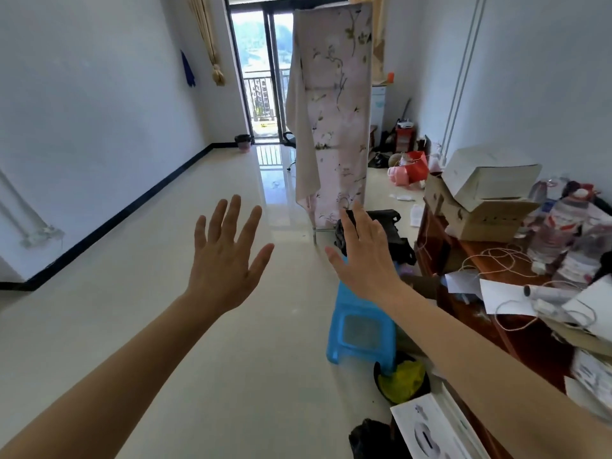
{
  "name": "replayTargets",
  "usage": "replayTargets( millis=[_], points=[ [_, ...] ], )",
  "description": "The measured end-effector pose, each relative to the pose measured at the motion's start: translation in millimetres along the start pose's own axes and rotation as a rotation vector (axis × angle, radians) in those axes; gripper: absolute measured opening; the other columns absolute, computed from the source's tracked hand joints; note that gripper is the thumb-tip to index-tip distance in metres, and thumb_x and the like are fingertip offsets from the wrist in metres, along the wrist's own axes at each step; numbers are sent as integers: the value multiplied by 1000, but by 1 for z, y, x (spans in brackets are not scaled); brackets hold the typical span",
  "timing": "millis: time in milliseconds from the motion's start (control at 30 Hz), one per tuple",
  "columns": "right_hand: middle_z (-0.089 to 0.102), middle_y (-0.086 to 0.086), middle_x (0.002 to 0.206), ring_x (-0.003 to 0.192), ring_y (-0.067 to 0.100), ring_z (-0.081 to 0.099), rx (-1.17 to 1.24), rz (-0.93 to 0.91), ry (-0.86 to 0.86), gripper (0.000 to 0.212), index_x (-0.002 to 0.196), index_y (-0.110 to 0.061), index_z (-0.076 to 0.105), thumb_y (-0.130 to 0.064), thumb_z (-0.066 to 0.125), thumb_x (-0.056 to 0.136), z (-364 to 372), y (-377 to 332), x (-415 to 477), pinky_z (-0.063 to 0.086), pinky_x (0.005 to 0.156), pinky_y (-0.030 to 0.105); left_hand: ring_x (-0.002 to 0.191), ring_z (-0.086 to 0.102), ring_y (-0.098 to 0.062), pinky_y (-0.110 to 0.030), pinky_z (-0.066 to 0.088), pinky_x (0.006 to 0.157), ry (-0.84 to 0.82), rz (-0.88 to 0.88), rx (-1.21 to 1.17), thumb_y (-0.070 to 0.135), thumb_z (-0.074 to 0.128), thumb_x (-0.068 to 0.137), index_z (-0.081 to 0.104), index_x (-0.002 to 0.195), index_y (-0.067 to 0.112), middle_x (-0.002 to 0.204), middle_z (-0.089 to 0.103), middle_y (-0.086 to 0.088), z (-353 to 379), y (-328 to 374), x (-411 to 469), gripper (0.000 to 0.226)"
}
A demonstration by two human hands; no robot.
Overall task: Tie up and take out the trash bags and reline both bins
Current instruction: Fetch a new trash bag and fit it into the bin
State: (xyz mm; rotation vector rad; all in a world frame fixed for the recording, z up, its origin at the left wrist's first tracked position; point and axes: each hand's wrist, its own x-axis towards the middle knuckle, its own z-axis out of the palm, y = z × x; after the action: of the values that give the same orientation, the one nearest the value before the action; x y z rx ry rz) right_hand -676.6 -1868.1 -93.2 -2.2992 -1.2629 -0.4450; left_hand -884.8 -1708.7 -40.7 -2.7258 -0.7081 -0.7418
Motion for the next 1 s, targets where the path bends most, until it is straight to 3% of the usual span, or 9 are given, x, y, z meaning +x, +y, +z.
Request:
replayTargets(
  millis=[333, 467, 567, 767, 1000],
  points=[
    [1, 13, 166, 152, 28, 6, -102, -67, -98, 75, 158, -17, 10, -55, 36, 99, 158, 13, 226, 13, 121, 49, 151, 0, -32, -60, 8, 118, -9, -49, -16, 59, 21, 98, 25, 154, 23, 164, 9, -12, 168, -139, 167, 67],
    [3, 13, 166, 151, 31, 11, -154, -33, -153, 76, 158, -16, 14, -54, 43, 98, 227, 36, 322, 18, 120, 53, 151, 5, -35, -61, 11, 117, -8, 39, -36, 57, 25, 98, 28, 153, 21, 163, 12, -14, 249, -184, 257, 66],
    [0, 12, 166, 151, 31, 11, -150, 47, -170, 76, 158, -19, 10, -54, 41, 98, 257, 60, 391, 14, 121, 52, 150, 7, -36, -61, 12, 116, -29, 91, -83, 56, 25, 98, 30, 153, 20, 163, 13, -15, 299, -208, 341, 66],
    [0, 13, 165, 151, 31, 9, -170, 234, -97, 74, 157, -18, 11, -53, 41, 100, 272, 138, 467, 10, 122, 51, 150, 6, -34, -59, 10, 117, -54, 302, -196, 56, 24, 99, 30, 152, 21, 162, 15, -14, 380, -184, 510, 65],
    [-6, 12, 166, 153, 30, 4, -294, 532, -98, 76, 158, -19, 5, -56, 36, 99, 315, 298, 526, 12, 123, 49, 151, 2, -33, -60, 10, 118, -189, 493, -300, 59, 20, 98, 24, 154, 25, 163, 8, -13, 515, -78, 659, 66]
  ],
)
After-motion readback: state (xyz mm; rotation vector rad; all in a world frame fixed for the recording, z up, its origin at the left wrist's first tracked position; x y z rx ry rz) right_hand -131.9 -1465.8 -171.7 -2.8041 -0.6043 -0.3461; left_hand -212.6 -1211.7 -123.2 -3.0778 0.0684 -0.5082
